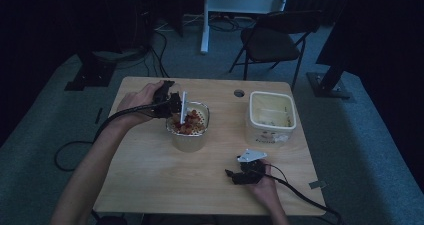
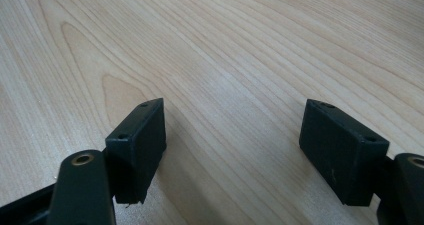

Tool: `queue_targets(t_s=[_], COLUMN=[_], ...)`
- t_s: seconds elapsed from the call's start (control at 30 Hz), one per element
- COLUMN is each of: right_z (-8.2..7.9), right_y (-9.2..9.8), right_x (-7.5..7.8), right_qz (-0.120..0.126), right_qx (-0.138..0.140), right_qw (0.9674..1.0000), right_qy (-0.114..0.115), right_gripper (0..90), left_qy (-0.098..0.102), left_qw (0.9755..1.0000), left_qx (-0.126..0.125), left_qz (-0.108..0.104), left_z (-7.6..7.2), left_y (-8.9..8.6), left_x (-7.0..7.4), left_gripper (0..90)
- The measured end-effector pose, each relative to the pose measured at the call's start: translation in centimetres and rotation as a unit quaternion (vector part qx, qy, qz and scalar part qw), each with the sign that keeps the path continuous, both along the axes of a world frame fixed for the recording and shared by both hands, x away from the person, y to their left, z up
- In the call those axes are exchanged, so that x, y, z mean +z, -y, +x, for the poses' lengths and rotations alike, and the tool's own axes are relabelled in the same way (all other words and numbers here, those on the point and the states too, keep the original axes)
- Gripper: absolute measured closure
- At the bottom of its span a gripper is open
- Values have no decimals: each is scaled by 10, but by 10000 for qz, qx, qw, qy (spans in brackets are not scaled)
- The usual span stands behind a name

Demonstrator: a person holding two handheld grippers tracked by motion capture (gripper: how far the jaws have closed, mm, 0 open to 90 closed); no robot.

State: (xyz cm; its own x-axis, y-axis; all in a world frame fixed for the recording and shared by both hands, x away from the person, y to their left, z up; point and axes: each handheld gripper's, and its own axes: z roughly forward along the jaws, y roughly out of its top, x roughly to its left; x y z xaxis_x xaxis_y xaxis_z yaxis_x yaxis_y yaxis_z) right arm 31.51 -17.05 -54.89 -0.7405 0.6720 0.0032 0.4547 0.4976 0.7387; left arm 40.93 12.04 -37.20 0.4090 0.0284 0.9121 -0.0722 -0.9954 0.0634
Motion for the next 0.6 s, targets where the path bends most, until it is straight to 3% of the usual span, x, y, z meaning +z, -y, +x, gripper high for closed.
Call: queue_targets(t_s=[0.27, 0.4, 0.6], right_z=[0, 0, 0], right_y=[0, 0, 0], right_x=[0, 0, 0], right_qz=[2, -2, -3], right_qx=[0, -1, 0], right_qw=[10000, 10000, 10000], right_qy=[0, 1, 0], right_gripper=[262, 262, 262], left_qy=[106, 139, 219], left_qw=[9991, 9990, 9977], left_qx=[-33, -54, -56], left_qz=[400, 421, 646], left_z=[-1, -1, -2], left_y=[5, 6, 7], left_x=[-3, -3, -5], left_gripper=[331, 331, 331])
